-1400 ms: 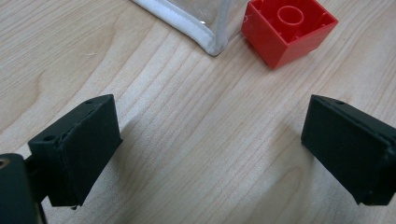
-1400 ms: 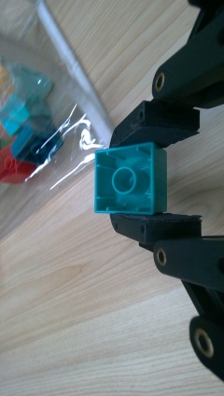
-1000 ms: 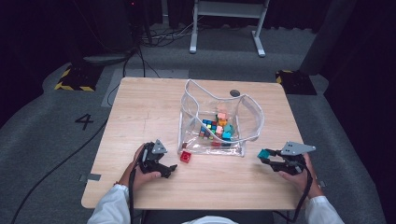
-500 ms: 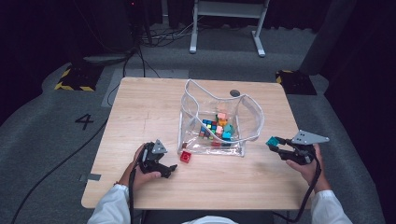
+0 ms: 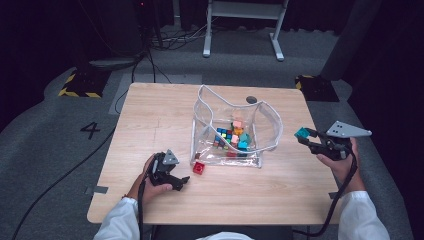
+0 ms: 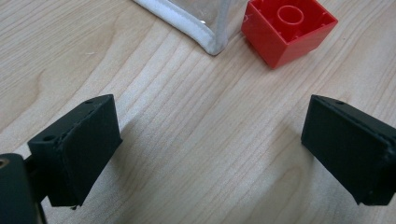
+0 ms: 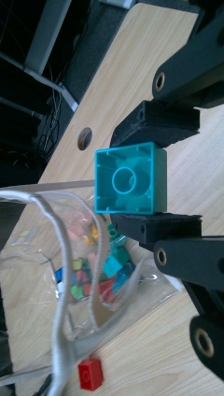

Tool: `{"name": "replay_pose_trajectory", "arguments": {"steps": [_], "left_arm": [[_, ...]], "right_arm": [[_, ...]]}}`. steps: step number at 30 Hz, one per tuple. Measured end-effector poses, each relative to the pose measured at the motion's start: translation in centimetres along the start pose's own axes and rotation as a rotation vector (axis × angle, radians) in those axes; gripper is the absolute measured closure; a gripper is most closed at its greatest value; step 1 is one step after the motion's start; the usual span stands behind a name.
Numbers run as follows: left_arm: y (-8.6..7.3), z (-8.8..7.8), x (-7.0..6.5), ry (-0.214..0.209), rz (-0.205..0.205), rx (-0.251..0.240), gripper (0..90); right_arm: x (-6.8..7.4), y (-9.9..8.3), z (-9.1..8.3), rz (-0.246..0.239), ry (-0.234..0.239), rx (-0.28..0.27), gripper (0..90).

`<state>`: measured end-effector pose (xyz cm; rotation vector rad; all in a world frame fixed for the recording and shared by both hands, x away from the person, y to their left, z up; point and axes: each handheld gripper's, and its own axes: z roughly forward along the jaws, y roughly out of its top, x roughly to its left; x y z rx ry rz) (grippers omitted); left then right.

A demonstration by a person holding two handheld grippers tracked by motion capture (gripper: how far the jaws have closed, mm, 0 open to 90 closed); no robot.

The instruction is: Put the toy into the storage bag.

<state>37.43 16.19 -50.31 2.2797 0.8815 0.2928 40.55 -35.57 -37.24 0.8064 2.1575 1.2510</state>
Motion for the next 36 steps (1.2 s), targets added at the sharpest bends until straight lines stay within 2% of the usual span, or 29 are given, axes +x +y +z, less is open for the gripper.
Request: {"name": "replay_pose_trajectory", "arguments": {"steps": [4,11,17,18,26,36], "left_arm": [[0.0,0.0,0.0,0.0,0.0,0.001,4.6],[0.0,0.0,0.0,0.002,-0.001,-0.001,4.6],[0.0,0.0,0.0,0.002,-0.001,-0.001,4.6],[0.0,0.0,0.0,0.001,0.001,-0.002,4.6],[0.0,0.0,0.0,0.002,0.0,-0.001,4.6],[0.0,0.0,0.0,0.002,0.0,-0.001,4.6]], "right_arm": [[-0.5,1.0,0.0,0.019,0.018,-0.027,59.4],[-0.6,3.5,0.4,-0.021,-0.001,-0.024,59.4],[-0.4,5.4,0.8,-0.038,0.013,-0.036,59.4],[-0.3,5.5,0.9,-0.028,0.013,-0.032,59.4],[0.1,7.5,2.4,-0.05,0.039,-0.038,59.3],[1.8,9.7,5.2,-0.077,0.079,-0.02,59.4]]}}
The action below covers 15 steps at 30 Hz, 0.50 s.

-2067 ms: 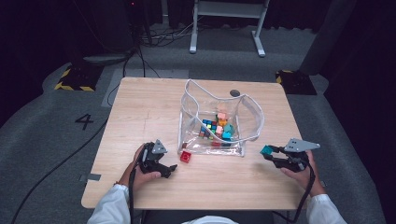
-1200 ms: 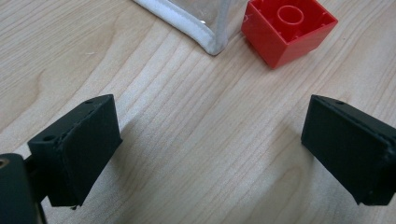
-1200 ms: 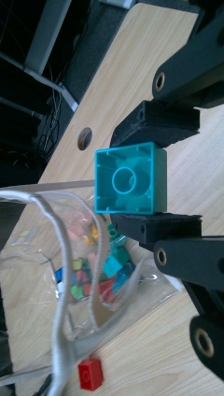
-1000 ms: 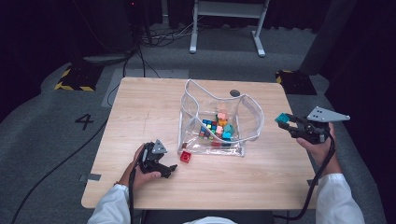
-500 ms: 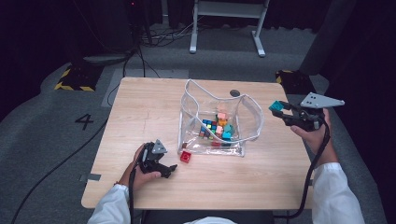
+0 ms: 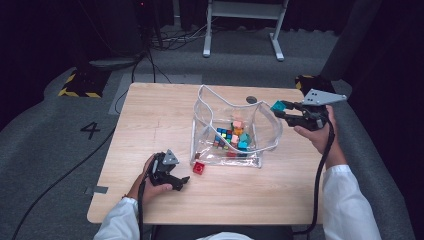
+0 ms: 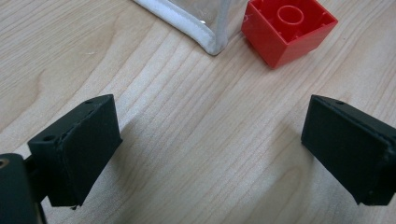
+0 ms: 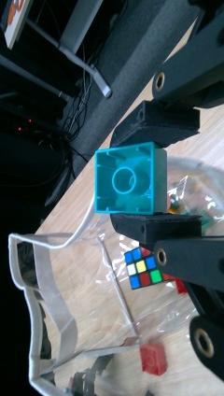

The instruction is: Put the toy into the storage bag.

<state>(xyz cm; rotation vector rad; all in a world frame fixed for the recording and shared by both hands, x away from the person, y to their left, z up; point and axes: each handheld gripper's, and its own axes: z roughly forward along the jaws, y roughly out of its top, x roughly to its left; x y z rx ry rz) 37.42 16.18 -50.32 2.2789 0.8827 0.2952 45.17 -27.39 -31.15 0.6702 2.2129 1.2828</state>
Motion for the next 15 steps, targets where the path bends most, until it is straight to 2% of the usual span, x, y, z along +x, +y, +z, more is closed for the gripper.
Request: {"name": "replay_pose_trajectory", "arguments": {"steps": [6,8,11,15], "left_arm": [[0.0,0.0,0.0,-0.001,0.0,0.0,4.6],[0.0,0.0,0.0,-0.003,0.001,0.001,4.6],[0.0,0.0,0.0,-0.001,0.0,0.0,4.6],[0.0,0.0,0.0,-0.002,0.0,0.001,4.6]], "right_arm": [[1.1,1.0,1.7,-0.018,0.043,0.008,59.4],[1.5,1.2,2.2,-0.046,0.044,0.012,59.4],[2.0,1.4,2.9,-0.053,0.083,0.01,59.4],[2.6,1.8,4.0,-0.082,0.111,0.043,59.4]]}}
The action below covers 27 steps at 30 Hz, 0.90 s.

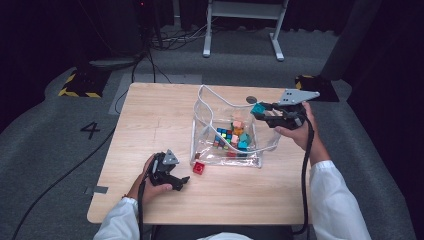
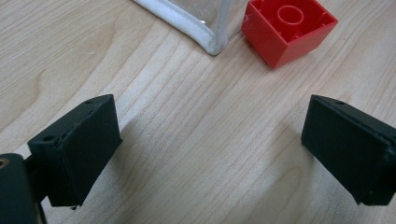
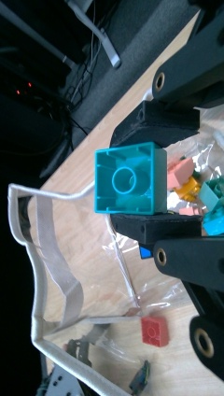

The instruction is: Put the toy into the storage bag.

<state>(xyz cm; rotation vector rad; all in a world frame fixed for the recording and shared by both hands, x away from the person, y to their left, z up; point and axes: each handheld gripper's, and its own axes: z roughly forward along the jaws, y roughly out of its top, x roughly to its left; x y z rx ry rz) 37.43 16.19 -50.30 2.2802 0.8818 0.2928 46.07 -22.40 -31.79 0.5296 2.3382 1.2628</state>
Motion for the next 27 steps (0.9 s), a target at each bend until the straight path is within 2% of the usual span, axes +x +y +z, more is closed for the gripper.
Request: {"name": "replay_pose_trajectory", "arguments": {"steps": [3,9,13,21,23,24,27], "left_arm": [[0.0,0.0,0.0,-0.001,0.0,0.0,4.6],[0.0,0.0,0.0,0.001,0.0,-0.001,4.6],[0.0,0.0,0.0,0.001,0.0,-0.002,4.6],[0.0,0.0,0.0,0.001,0.0,-0.001,4.6],[0.0,0.0,0.0,0.001,0.0,-0.001,4.6],[0.0,0.0,0.0,0.0,0.0,0.0,4.6],[0.0,0.0,0.0,-0.001,0.0,-0.001,4.6]], "right_arm": [[0.3,0.3,0.9,-0.028,0.021,0.015,59.4],[1.1,0.8,2.7,-0.08,0.063,0.079,59.4],[1.5,1.0,3.9,-0.124,0.076,0.163,59.4],[1.7,1.2,5.6,-0.167,0.103,0.284,59.4],[1.7,1.2,6.0,-0.178,0.101,0.325,59.4],[1.6,1.3,6.2,-0.203,0.1,0.341,59.4],[1.7,1.2,6.8,-0.214,0.102,0.409,59.4]]}}
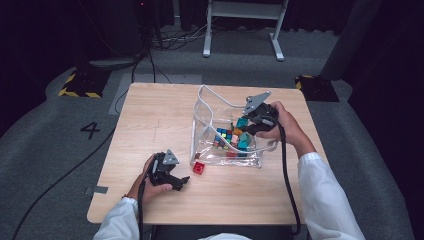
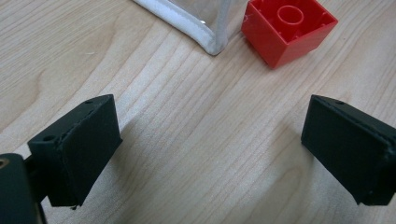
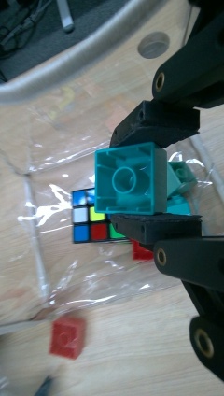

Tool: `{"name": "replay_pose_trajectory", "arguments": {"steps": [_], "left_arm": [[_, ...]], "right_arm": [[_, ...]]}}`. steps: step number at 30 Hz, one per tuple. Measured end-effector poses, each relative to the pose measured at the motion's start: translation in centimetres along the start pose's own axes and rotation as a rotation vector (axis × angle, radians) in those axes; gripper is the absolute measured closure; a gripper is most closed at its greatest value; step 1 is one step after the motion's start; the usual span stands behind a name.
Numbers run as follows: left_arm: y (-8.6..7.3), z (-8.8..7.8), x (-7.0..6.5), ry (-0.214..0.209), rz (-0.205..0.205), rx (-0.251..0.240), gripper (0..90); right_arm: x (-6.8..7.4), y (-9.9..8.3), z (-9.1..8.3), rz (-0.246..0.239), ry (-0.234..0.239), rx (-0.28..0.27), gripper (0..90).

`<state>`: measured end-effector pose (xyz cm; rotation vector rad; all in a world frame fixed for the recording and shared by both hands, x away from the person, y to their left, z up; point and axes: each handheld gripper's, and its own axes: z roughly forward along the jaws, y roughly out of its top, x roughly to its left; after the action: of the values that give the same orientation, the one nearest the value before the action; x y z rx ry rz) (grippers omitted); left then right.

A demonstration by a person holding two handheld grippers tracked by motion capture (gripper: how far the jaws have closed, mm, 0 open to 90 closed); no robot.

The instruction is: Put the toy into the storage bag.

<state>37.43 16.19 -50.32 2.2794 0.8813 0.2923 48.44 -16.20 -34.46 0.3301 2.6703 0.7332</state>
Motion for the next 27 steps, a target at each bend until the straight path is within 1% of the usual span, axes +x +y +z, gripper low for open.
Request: {"name": "replay_pose_trajectory", "arguments": {"steps": [1,2,3,4,5,8,9,13,16,19,22,23,27], "left_arm": [[0.0,0.0,0.0,0.0,0.0,0.001,4.6],[0.0,0.0,0.0,0.002,0.0,0.0,4.6],[0.0,0.0,0.0,0.0,0.0,0.001,4.6],[0.0,0.0,0.0,0.002,0.0,-0.001,4.6],[0.0,0.0,0.0,0.003,0.0,0.0,4.6],[0.0,0.0,0.0,0.002,0.0,0.0,4.6],[0.0,0.0,0.0,0.0,0.0,0.001,4.6],[0.0,0.0,0.0,0.002,0.0,0.0,4.6],[0.0,0.0,0.0,0.002,0.0,0.0,4.6],[0.0,0.1,0.0,-0.002,0.004,-0.004,4.5],[0.1,0.1,0.0,0.0,0.005,-0.002,4.2],[0.0,0.0,0.0,0.006,-0.002,0.006,4.1],[0.0,0.0,0.0,0.006,-0.004,0.006,4.1]], "right_arm": [[-0.1,0.0,0.2,-0.007,0.009,0.015,59.3],[-0.1,0.1,0.4,-0.005,0.016,0.03,59.3],[-0.2,0.1,0.5,-0.019,0.025,0.053,59.3],[-0.2,0.1,0.7,-0.001,0.029,0.063,59.3],[-0.3,0.1,0.9,-0.018,0.028,0.074,59.3],[-0.5,-0.1,1.1,-0.008,0.029,0.13,59.3],[-0.6,-0.3,1.1,-0.012,0.027,0.148,59.3],[-1.1,-1.0,0.9,0.014,0.015,0.194,59.3],[-1.4,-1.9,0.5,0.024,0.014,0.207,59.3],[-1.6,-2.7,0.1,0.046,0.017,0.215,59.3],[-1.8,-3.4,-0.2,0.048,0.013,0.234,59.3],[-1.8,-3.5,-0.2,0.045,0.011,0.235,59.3],[-1.8,-3.7,-0.5,0.037,0.005,0.248,59.3]]}}
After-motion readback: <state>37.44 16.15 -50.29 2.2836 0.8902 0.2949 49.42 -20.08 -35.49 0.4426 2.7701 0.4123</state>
